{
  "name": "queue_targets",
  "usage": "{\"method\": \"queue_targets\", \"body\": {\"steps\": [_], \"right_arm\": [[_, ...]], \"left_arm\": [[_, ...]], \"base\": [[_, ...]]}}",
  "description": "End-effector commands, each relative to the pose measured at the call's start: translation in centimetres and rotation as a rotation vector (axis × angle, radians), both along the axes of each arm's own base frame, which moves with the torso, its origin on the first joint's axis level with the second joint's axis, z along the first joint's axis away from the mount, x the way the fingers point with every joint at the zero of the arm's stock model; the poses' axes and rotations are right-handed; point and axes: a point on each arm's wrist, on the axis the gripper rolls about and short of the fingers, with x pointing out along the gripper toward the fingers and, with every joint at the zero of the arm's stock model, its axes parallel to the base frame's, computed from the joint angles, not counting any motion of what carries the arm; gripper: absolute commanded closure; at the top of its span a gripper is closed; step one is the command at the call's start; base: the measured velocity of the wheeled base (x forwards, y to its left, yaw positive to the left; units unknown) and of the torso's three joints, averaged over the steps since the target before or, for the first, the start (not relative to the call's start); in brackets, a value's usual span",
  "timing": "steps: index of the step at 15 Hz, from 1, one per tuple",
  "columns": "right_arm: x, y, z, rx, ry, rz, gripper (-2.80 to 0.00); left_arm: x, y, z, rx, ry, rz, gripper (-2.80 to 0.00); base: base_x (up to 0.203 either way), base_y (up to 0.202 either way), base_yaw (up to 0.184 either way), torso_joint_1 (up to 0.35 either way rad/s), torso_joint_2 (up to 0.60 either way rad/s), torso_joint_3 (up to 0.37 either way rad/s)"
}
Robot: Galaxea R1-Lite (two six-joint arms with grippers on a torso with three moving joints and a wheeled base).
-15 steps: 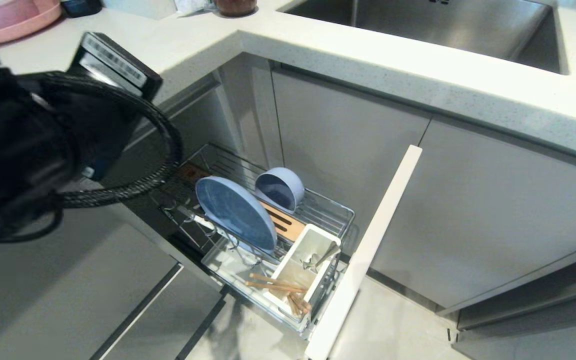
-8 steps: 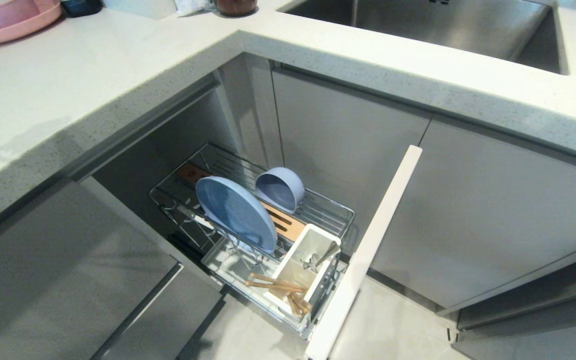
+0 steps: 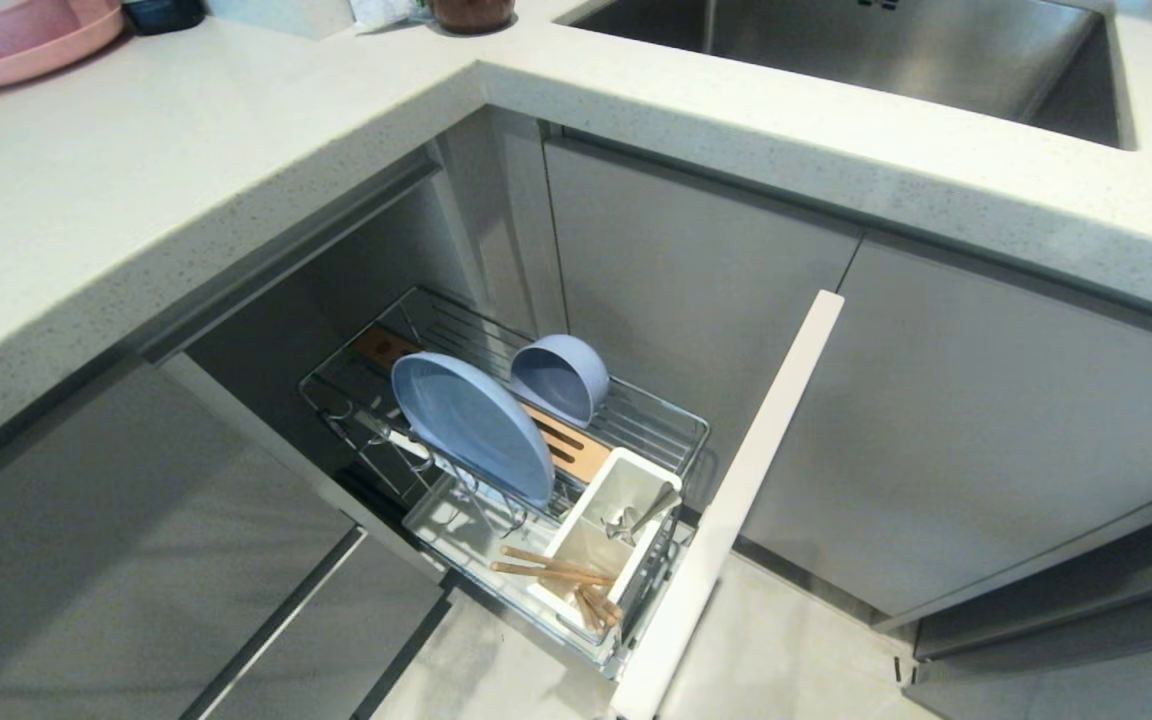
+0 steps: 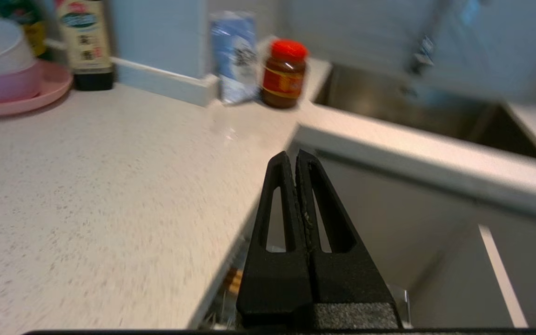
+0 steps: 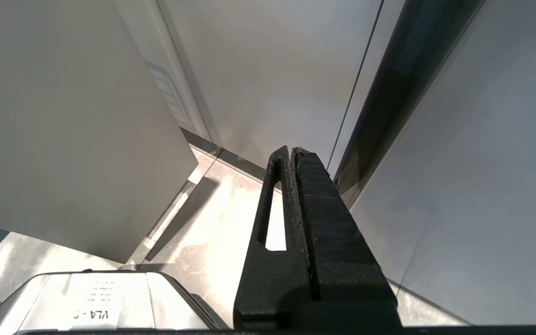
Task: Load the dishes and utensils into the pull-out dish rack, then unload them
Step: Take the plate out of the cupboard
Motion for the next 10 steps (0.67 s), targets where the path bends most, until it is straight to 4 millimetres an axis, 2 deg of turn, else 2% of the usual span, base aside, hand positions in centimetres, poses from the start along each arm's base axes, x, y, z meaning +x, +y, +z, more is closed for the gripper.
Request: {"method": "queue_targets", "body": {"steps": [1, 3, 5, 7, 9, 10], "right_arm": [[0.0, 0.0, 0.0, 0.0, -0.003, 0.0, 0.0], [0.0, 0.0, 0.0, 0.0, -0.003, 0.0, 0.0], [0.0, 0.0, 0.0, 0.0, -0.003, 0.0, 0.0], [0.0, 0.0, 0.0, 0.0, -0.003, 0.0, 0.0], [0.0, 0.0, 0.0, 0.0, -0.002, 0.0, 0.0], [0.0, 0.0, 0.0, 0.0, -0.003, 0.0, 0.0]], "left_arm": [[-5.7, 0.7, -3.1, 0.157, -0.008, -0.014, 0.0], [-6.9, 0.7, -5.8, 0.208, 0.059, 0.027, 0.0], [-7.8, 1.1, -8.7, 0.156, 0.092, 0.115, 0.0], [-7.4, 1.3, -9.3, -0.055, 0.144, 0.233, 0.0], [-7.2, 0.7, -10.0, -0.105, 0.171, 0.286, 0.0], [-7.6, 0.4, -10.7, -0.09, 0.17, 0.257, 0.0]], "base": [[0.0, 0.0, 0.0, 0.0, 0.0, 0.0], [0.0, 0.0, 0.0, 0.0, 0.0, 0.0], [0.0, 0.0, 0.0, 0.0, 0.0, 0.0], [0.0, 0.0, 0.0, 0.0, 0.0, 0.0], [0.0, 0.0, 0.0, 0.0, 0.0, 0.0], [0.0, 0.0, 0.0, 0.0, 0.0, 0.0]]}}
